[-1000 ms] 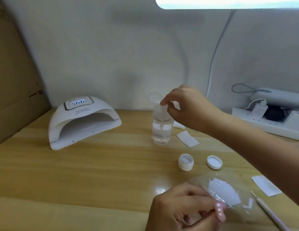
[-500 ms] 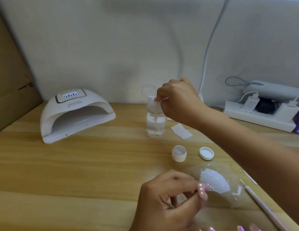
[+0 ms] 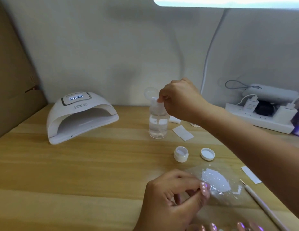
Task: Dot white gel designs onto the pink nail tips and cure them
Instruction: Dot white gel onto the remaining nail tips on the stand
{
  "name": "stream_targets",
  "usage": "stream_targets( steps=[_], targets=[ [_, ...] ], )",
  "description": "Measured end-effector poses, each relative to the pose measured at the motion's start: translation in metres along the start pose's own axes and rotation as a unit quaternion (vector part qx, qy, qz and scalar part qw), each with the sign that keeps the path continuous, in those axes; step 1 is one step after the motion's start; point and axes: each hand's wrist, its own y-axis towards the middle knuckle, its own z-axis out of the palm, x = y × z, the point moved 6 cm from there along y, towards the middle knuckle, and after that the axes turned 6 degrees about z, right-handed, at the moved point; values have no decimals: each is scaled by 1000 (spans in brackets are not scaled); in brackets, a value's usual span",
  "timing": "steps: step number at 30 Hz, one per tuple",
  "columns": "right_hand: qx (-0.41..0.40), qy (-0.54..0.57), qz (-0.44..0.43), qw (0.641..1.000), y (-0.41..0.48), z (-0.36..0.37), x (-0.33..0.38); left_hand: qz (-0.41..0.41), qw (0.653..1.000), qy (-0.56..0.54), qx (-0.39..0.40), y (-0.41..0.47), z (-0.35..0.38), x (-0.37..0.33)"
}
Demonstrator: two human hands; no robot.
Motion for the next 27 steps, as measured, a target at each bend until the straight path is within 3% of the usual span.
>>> stream_targets(
  steps=[15, 20, 27],
  targets=[
    [28, 41, -33, 998, -8, -28, -3, -36, 999, -4, 32, -4, 6, 4],
    [-22, 167, -16, 986, -59, -67, -22, -46, 999, -14, 25, -5, 6, 4],
    [13, 324, 100, 941, -172, -77, -55, -6, 999, -50, 15, -4, 5, -9]
  ],
)
